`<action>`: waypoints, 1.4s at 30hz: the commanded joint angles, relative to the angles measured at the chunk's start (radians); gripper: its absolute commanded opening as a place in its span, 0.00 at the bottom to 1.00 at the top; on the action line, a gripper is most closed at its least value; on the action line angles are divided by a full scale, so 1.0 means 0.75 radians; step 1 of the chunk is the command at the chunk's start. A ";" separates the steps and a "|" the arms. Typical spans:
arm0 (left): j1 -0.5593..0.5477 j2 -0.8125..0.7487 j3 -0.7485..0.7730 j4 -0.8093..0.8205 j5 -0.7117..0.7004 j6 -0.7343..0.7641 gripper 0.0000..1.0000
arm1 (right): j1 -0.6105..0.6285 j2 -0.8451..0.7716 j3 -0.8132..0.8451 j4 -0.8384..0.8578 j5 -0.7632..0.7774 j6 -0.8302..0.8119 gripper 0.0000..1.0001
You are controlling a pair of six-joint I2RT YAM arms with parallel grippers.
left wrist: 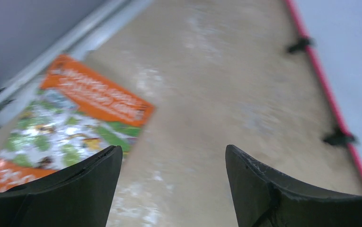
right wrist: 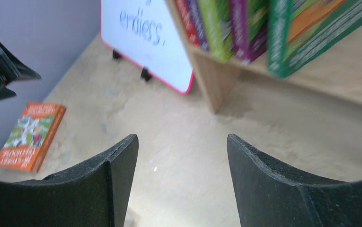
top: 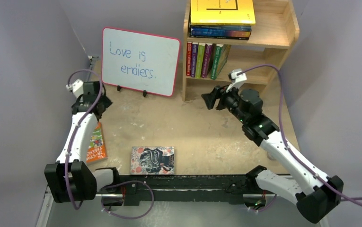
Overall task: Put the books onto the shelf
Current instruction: Adjust the book on the shelf, then pick up the book from the center of the board.
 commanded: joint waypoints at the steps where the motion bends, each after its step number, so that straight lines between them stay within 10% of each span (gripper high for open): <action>1: 0.219 -0.030 -0.076 -0.119 -0.206 -0.047 0.81 | 0.096 0.084 -0.061 0.139 -0.104 0.134 0.70; 7: 0.490 0.132 -0.118 -0.030 0.011 -0.118 0.81 | 0.262 0.272 -0.077 0.213 -0.074 0.227 0.71; 13: 0.461 -0.126 -0.270 0.065 0.496 -0.060 0.76 | 0.417 0.493 -0.071 0.081 0.031 0.475 0.73; 26: 0.234 -0.369 -0.444 -0.103 0.591 -0.212 0.76 | 0.621 0.861 -0.050 -0.004 -0.188 0.649 0.73; 31: 0.216 -0.337 -0.478 -0.075 0.613 -0.224 0.76 | 0.619 1.004 -0.033 0.099 -0.300 0.704 0.56; 37: 0.209 -0.312 -0.470 -0.061 0.623 -0.221 0.76 | 0.598 0.982 -0.109 0.225 -0.278 0.839 0.01; 42: 0.182 -0.296 -0.478 -0.028 0.653 -0.230 0.76 | 0.522 0.833 -0.272 0.295 -0.107 1.001 0.00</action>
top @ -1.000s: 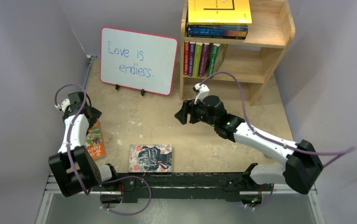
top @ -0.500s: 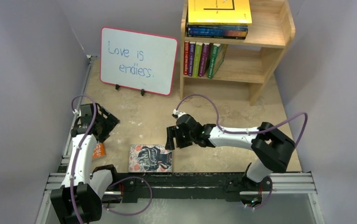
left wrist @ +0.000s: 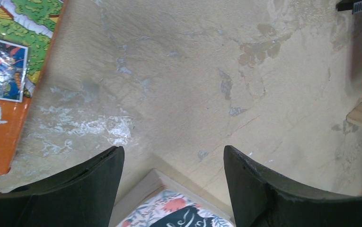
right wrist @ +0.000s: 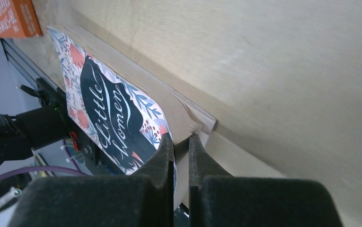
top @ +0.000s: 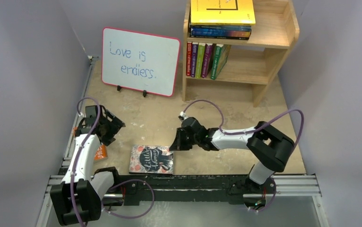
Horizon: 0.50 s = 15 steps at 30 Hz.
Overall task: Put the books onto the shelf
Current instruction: Pick up the book from the center of the board.
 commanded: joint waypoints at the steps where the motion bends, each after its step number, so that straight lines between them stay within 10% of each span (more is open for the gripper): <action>1: -0.037 0.011 -0.003 0.087 0.050 -0.024 0.76 | -0.081 -0.168 -0.153 0.080 0.209 0.202 0.00; 15: -0.270 -0.039 -0.189 0.433 0.282 -0.200 0.75 | -0.328 -0.571 -0.231 -0.063 0.327 0.624 0.00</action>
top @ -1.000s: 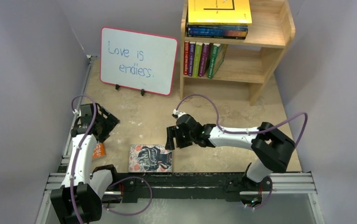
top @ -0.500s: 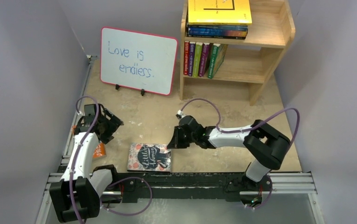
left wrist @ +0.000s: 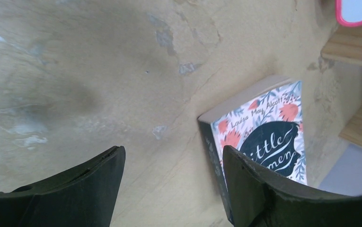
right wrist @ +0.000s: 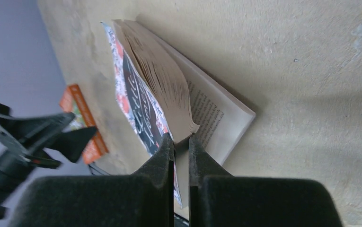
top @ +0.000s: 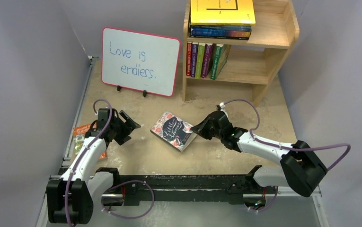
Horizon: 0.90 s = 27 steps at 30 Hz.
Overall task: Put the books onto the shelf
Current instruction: Pick up the book from the center of the board.
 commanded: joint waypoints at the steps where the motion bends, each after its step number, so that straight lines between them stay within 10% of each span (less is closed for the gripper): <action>1: -0.031 -0.089 -0.125 0.275 0.152 -0.166 0.75 | -0.024 -0.063 0.083 0.002 0.010 0.269 0.00; 17: -0.507 0.130 -0.471 1.428 -0.103 -0.657 0.86 | -0.062 0.003 0.105 0.143 -0.148 0.594 0.00; 27: -0.752 0.209 -0.538 1.640 -0.554 -0.920 0.76 | -0.061 0.037 0.065 0.215 -0.198 0.704 0.00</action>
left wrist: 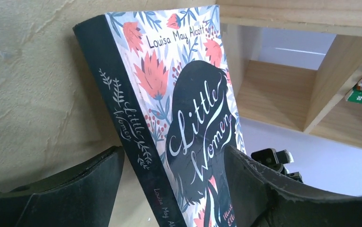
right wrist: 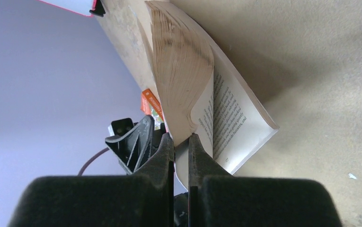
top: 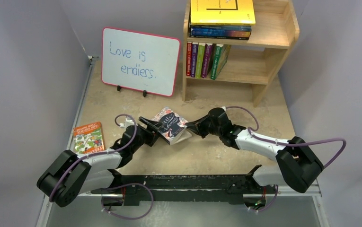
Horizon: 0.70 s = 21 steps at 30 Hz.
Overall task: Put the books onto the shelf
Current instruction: Pick up the book from the center of the board.
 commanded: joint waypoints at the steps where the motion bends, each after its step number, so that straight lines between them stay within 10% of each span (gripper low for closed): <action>1: -0.049 0.002 0.043 0.183 -0.246 -0.096 0.75 | -0.009 -0.002 0.016 0.146 -0.071 0.126 0.00; 6: -0.050 0.131 0.075 0.347 -0.236 -0.113 0.60 | -0.009 0.015 -0.006 0.207 -0.131 0.160 0.00; 12: -0.041 0.098 0.123 0.319 -0.261 -0.006 0.01 | -0.010 -0.023 0.025 0.147 -0.100 -0.085 0.08; 21: 0.001 -0.403 0.491 -0.378 -0.440 0.289 0.00 | -0.019 -0.241 0.114 0.133 -0.060 -0.548 0.65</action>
